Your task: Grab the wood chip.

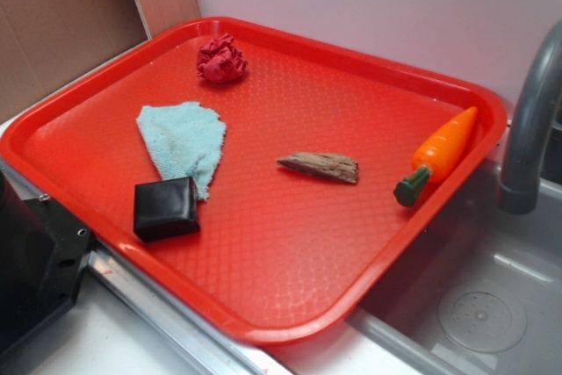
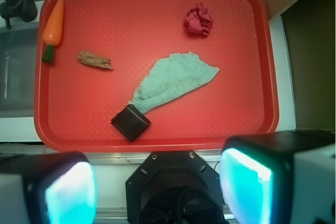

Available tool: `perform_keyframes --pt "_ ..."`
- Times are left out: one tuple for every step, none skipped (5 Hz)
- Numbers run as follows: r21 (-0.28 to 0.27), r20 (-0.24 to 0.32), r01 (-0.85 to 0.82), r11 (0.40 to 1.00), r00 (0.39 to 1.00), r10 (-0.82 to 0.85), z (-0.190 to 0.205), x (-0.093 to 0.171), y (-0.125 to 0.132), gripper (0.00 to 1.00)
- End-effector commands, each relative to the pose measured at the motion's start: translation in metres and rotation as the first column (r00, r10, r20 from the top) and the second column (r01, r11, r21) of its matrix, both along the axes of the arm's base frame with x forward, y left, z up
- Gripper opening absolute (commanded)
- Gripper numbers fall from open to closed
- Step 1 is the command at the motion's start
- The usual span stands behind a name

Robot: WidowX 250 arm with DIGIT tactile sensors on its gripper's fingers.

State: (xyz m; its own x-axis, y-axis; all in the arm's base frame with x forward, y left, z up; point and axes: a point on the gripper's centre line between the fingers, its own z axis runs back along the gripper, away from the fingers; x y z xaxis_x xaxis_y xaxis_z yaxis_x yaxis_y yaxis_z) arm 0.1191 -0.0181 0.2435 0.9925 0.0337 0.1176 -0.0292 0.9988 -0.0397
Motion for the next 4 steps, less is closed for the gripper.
perform_keyframes --pt "0.000 0.000 0.000 1.000 1.000 0.000 0.000 0.000 0.000 1.00" --pt "0.030 0.008 0.091 0.995 0.996 -0.091 -0.007 0.009 -0.004 1.00" --pt "0.071 0.003 0.192 0.979 0.981 -0.193 -0.018 0.023 -0.010 1.00" --pt "0.070 -0.008 0.365 0.928 0.931 -0.366 -0.034 0.042 -0.016 1.00"
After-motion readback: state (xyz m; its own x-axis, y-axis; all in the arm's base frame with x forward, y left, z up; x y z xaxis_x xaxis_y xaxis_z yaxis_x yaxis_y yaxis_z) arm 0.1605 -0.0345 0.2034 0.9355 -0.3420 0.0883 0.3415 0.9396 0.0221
